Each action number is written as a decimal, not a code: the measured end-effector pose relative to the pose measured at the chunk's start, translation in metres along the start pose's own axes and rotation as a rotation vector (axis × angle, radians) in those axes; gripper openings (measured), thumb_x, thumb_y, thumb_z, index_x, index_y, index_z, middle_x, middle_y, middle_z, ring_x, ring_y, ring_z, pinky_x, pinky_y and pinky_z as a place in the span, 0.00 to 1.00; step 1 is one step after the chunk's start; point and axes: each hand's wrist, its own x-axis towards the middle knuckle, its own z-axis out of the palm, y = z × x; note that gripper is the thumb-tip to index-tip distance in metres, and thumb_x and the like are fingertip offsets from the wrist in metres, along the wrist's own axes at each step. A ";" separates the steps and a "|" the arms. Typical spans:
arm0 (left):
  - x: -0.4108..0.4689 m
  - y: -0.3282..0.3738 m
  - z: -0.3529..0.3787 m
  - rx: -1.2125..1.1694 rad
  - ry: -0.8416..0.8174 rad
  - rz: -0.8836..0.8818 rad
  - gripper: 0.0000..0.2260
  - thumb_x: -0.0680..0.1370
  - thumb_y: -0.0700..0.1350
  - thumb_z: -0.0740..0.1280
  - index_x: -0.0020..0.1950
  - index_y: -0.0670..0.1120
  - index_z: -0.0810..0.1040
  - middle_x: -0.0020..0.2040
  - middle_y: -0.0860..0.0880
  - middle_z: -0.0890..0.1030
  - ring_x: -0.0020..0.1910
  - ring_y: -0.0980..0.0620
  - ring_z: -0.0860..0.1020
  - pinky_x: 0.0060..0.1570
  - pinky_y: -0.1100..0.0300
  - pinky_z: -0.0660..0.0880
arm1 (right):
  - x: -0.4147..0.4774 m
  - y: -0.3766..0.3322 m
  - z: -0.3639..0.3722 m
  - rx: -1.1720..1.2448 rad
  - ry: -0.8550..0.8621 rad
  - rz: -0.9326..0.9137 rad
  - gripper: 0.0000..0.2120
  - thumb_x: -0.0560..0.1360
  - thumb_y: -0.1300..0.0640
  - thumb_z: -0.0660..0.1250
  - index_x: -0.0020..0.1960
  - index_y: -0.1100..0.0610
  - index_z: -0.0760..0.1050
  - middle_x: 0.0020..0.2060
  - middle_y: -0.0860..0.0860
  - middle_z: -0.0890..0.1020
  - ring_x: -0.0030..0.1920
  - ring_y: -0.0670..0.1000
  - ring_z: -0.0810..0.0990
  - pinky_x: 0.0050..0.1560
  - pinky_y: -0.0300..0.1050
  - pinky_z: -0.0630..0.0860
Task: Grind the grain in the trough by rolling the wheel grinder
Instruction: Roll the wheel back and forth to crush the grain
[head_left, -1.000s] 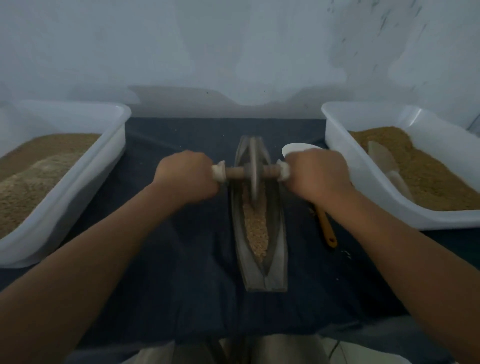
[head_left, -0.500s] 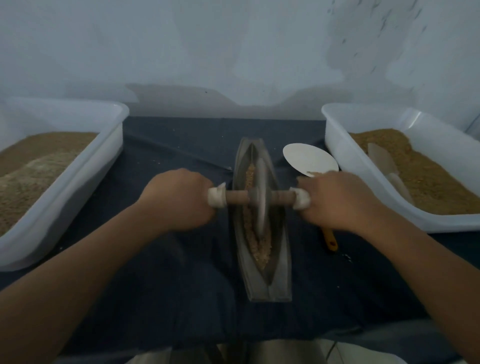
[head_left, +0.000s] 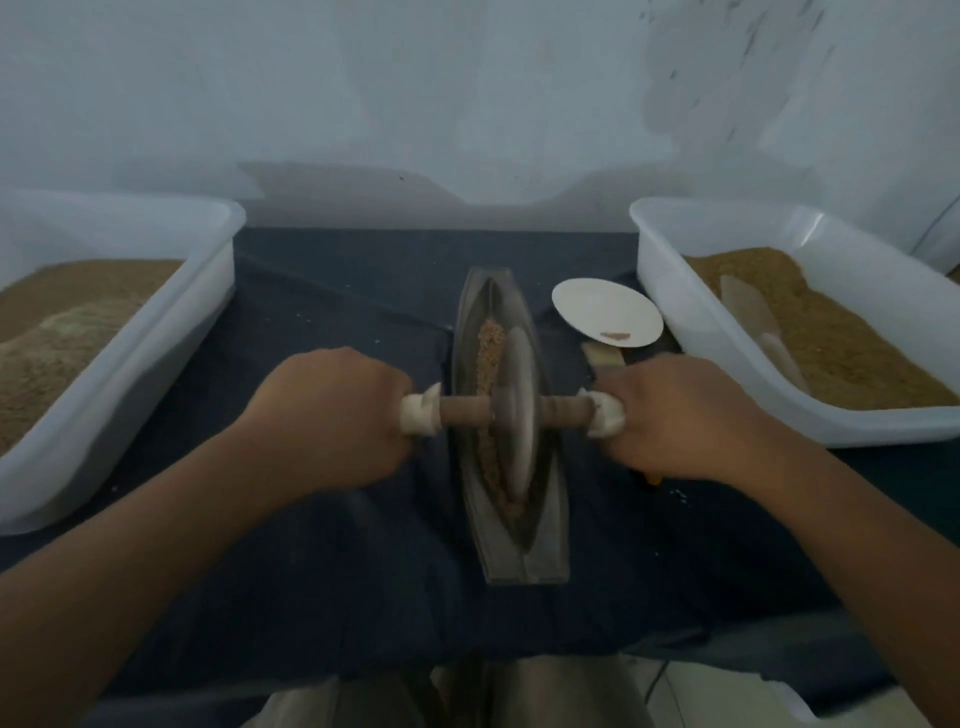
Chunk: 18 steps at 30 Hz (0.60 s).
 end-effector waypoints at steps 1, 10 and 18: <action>0.000 0.001 0.002 0.016 0.022 0.000 0.15 0.70 0.64 0.62 0.30 0.55 0.69 0.25 0.57 0.70 0.24 0.58 0.68 0.26 0.64 0.58 | -0.002 0.000 0.005 0.014 0.032 0.004 0.17 0.69 0.33 0.54 0.36 0.43 0.71 0.28 0.43 0.76 0.29 0.40 0.74 0.28 0.41 0.67; 0.113 -0.015 0.012 0.005 -0.055 -0.240 0.17 0.74 0.63 0.65 0.39 0.50 0.78 0.39 0.50 0.79 0.37 0.45 0.76 0.39 0.55 0.73 | 0.117 0.009 0.003 -0.155 0.131 0.180 0.18 0.75 0.34 0.59 0.37 0.46 0.75 0.33 0.46 0.78 0.34 0.51 0.79 0.37 0.49 0.78; -0.025 0.002 0.003 0.015 0.118 -0.012 0.18 0.69 0.61 0.66 0.29 0.54 0.62 0.23 0.57 0.65 0.21 0.54 0.64 0.27 0.66 0.53 | -0.009 -0.009 0.014 -0.034 0.345 -0.130 0.15 0.74 0.39 0.60 0.33 0.45 0.66 0.25 0.43 0.67 0.24 0.44 0.67 0.24 0.46 0.70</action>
